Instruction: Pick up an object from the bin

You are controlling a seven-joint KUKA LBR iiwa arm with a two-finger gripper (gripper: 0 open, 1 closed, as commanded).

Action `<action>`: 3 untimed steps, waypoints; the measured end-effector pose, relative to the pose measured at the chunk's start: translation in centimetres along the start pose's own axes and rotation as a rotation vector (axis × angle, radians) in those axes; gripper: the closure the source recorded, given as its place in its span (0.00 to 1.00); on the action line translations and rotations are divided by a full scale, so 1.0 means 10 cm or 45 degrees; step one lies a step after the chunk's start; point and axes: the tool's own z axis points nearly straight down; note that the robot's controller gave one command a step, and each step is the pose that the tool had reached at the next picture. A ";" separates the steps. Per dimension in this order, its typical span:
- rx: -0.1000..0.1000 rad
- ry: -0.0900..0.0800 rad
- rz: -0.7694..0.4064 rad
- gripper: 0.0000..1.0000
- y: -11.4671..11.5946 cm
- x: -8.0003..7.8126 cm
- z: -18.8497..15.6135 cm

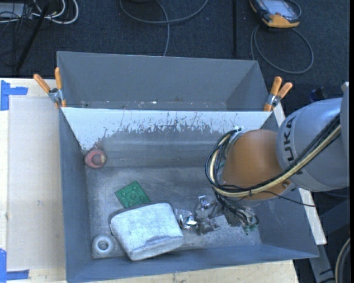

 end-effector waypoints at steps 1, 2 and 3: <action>0.001 -0.012 0.064 1.00 -0.02 0.00 -1.25; -0.001 -0.002 0.066 0.00 -0.02 0.01 -1.21; 0.004 -0.033 0.110 0.00 0.42 0.03 -0.01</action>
Offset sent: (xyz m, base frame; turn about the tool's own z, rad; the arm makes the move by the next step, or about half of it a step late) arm -0.0004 -0.0029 0.1212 0.0529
